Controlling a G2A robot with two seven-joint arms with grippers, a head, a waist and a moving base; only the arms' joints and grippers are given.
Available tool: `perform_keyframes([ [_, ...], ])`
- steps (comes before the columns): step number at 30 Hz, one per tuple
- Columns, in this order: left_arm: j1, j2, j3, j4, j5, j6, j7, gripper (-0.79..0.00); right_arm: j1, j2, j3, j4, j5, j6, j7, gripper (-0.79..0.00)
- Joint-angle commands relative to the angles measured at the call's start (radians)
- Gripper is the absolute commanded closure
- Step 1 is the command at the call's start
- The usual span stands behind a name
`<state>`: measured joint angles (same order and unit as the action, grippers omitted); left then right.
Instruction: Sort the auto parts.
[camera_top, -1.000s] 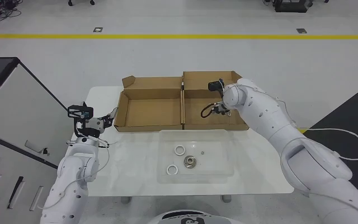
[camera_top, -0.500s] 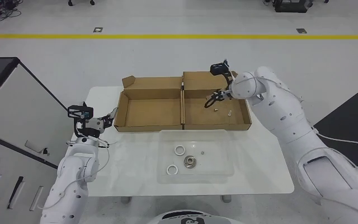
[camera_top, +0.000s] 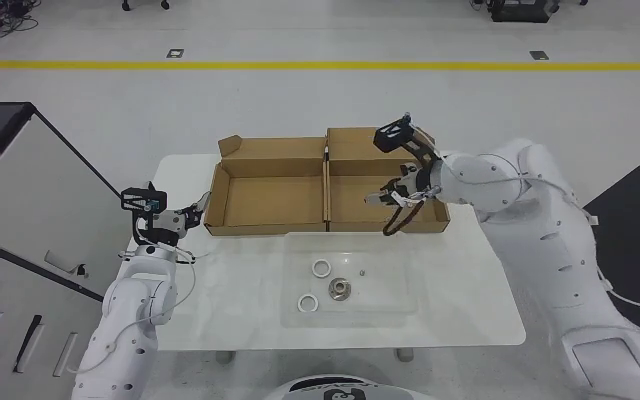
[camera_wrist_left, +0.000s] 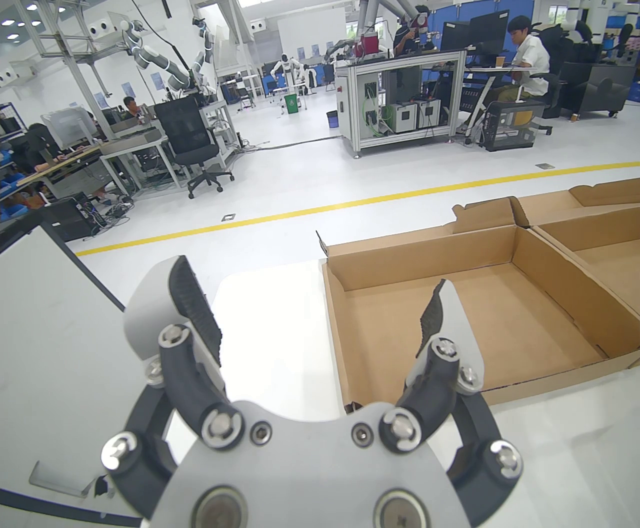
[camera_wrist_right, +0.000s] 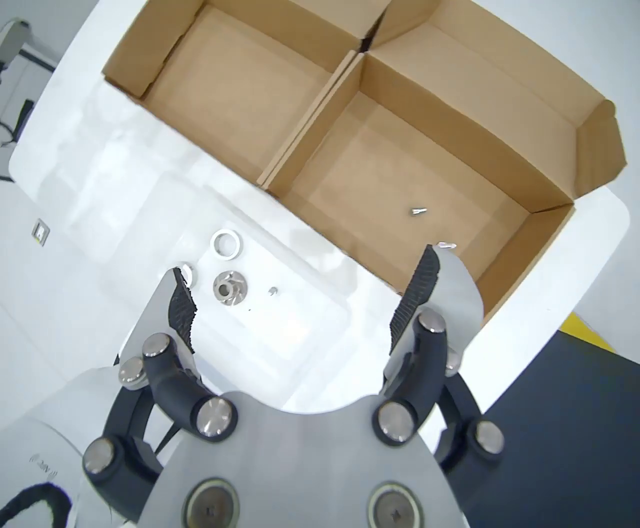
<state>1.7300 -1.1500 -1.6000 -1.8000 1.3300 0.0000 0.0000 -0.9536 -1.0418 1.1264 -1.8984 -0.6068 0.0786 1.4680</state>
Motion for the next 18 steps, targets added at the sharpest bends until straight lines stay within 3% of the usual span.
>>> perform_keyframes([
  [1, 0.000, 0.000, 0.000, 0.000, 0.000, 0.000, 0.000, -0.785, -0.020, 0.003, -0.003, -0.042, 0.017, -0.006, 0.020, -0.785],
  [9, 0.000, 0.000, 0.000, 0.000, 0.000, 0.000, 0.000, -0.785, -0.082, 0.003, -0.066, -0.139, 0.028, 0.026, 0.022, -0.785],
  [18, 0.000, 0.000, 0.000, 0.000, 0.000, 0.000, 0.000, -0.785, -0.084, 0.003, -0.067, -0.141, 0.026, 0.036, 0.019, -0.785],
])
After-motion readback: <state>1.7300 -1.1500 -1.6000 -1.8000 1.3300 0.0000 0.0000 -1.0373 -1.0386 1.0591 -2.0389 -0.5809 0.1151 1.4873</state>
